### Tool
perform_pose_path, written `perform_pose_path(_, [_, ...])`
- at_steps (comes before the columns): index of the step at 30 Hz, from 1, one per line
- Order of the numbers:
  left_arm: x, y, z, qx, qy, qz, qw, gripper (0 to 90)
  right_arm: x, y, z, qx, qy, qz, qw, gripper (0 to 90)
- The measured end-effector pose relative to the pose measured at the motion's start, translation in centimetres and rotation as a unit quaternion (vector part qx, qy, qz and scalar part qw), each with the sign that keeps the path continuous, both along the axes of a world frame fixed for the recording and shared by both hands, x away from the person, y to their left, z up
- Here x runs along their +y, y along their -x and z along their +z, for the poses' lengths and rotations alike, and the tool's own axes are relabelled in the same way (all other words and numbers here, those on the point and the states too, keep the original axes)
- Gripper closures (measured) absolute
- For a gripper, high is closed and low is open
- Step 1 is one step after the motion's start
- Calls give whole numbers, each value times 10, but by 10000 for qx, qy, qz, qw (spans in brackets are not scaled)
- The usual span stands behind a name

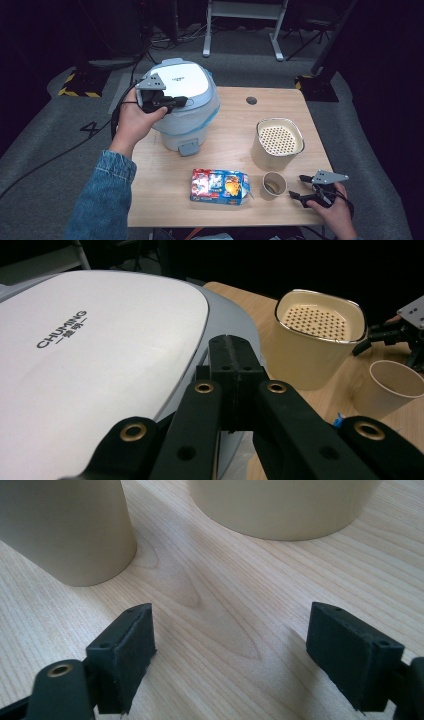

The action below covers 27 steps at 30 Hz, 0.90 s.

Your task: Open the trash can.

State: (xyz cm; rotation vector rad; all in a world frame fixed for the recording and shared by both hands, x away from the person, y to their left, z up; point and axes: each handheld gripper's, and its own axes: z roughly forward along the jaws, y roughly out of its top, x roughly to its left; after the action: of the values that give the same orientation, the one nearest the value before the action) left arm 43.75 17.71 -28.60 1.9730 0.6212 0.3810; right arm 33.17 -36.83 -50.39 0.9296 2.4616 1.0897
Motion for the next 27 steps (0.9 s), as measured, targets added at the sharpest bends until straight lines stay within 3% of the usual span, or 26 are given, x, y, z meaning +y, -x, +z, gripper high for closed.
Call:
perform_pose_path(5, [-3,2,2,-12,-178,72,9998,900,0,0,0,1,-11,6,10000,201])
perform_pose_path(10, [1,1,0,26,52,19,10000,900,0,0,0,-1,-13,8,10000,201])
perform_pose_path(12, [1,1,0,-16,110,62,9999,735,0,0,0,1,-15,7,10000,201])
perform_pose_path(14, [0,5,1,-23,302,24,9995,687,0,0,0,3,-17,8,10000,202])
perform_pose_path(16, [0,6,3,-80,356,-18,9993,626,0,0,0,1,-11,5,10000,201])
perform_pose_path(17, [-2,12,5,-176,433,-109,9988,608,0,0,0,1,-12,5,10000,202])
perform_pose_path(23, [-6,35,5,-311,463,-275,9981,454,0,0,0,1,-11,5,10000,201])
perform_pose_path(27, [-2,59,-7,-294,551,-376,9973,400,0,0,0,4,-12,11,10000,201])
